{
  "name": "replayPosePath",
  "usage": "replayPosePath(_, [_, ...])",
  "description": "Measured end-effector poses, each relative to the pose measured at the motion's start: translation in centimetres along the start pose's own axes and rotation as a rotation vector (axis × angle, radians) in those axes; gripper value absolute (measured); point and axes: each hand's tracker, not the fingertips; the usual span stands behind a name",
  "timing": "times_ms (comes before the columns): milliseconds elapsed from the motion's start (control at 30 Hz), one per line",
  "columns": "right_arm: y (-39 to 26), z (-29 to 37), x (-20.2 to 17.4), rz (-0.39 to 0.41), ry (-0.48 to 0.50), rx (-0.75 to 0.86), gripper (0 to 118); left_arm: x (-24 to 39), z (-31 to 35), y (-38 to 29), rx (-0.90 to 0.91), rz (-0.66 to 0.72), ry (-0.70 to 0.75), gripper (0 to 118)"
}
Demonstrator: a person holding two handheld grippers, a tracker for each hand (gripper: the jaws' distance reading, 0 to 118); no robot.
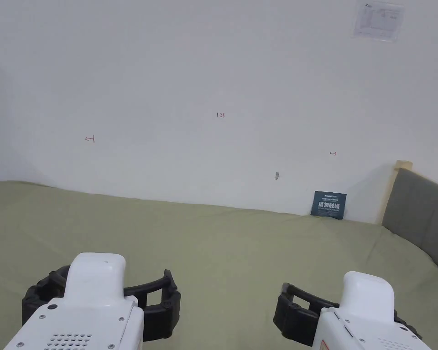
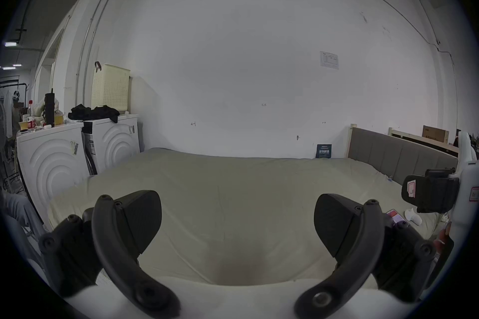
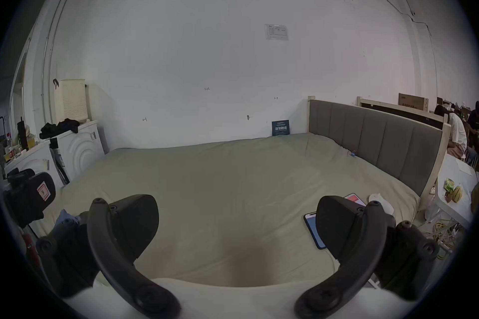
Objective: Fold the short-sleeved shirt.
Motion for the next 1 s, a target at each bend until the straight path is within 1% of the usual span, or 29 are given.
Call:
replayPosePath(67, [0.0,0.0,0.0,-0.001,0.003,0.000,118,0.0,-0.1,-0.1,-0.002,-0.002,0.003,118])
replayPosePath(233, [0.0,-0.2,-0.2,0.029,-0.012,-0.003,118,-0.2,-0.3,-0.3,-0.013,0.006,0.008,118])
replayPosePath(300, [0.0,-0.3,-0.1,0.022,0.001,-0.009,118,-0.2,-0.5,-0.3,-0.020,0.006,0.009,118])
replayPosePath(367, [0.1,-0.4,0.1,-0.006,0.034,-0.026,118,-0.3,-0.7,-0.4,-0.036,0.014,-0.006,118])
replayPosePath(433, [0.2,-0.4,0.1,-0.022,0.038,-0.031,118,-0.3,-0.7,-0.4,-0.037,0.025,-0.008,118])
replayPosePath(667, [0.4,-0.6,0.0,-0.005,0.023,-0.037,118,-0.2,-0.9,-0.5,-0.039,0.014,-0.005,118])
replayPosePath(800, [0.6,-0.7,0.1,-0.014,0.036,-0.039,118,-0.3,-1.0,-0.5,-0.041,0.015,-0.002,118])
replayPosePath(867, [0.7,-0.7,0.1,-0.002,0.042,-0.053,118,-0.3,-1.0,-0.4,-0.043,0.012,-0.003,118])
replayPosePath(1000, [0.6,-1.2,0.1,-0.018,0.043,-0.071,118,-0.3,-1.0,-0.4,-0.042,0.013,-0.004,118])
